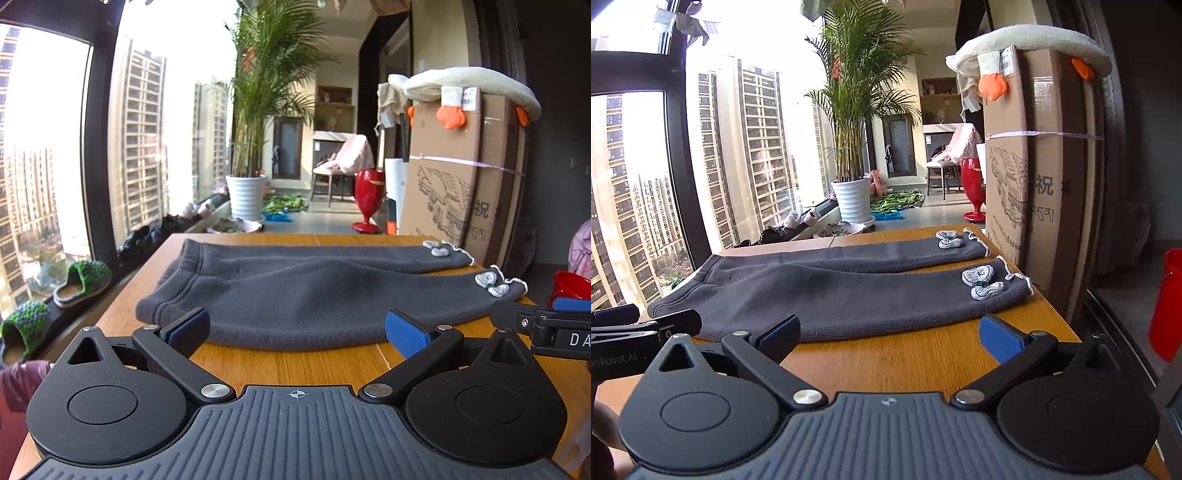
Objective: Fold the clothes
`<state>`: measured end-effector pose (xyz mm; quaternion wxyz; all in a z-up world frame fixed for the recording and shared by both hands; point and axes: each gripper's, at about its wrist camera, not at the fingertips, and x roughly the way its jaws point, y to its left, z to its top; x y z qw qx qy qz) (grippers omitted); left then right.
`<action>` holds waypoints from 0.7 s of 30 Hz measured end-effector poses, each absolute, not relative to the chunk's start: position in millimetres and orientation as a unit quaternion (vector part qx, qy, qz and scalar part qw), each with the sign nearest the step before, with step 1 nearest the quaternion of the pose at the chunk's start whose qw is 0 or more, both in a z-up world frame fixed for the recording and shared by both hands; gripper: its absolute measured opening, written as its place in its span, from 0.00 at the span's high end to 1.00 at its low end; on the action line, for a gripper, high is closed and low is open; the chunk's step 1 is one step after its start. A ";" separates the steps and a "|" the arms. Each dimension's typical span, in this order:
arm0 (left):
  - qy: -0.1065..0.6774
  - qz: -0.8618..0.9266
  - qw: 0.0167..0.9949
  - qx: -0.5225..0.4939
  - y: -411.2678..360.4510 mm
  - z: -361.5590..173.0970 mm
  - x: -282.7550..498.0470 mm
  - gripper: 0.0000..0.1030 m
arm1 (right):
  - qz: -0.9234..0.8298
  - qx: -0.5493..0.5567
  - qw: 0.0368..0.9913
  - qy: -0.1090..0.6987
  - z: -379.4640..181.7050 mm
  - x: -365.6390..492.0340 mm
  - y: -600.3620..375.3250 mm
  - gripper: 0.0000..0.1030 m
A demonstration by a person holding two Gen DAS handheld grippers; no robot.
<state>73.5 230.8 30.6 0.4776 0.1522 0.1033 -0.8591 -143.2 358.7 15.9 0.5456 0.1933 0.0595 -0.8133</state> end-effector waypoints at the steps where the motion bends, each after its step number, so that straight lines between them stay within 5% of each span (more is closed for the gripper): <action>1: 0.102 -0.859 0.478 0.152 231.0 30.8 73.5 0.00 | -0.813 0.194 0.546 0.059 15.9 -143.2 358.8 0.00; 21: 0.097 -0.860 0.479 0.149 230.4 32.7 72.6 0.00 | -0.809 0.203 0.549 0.053 14.6 -145.6 359.2 0.00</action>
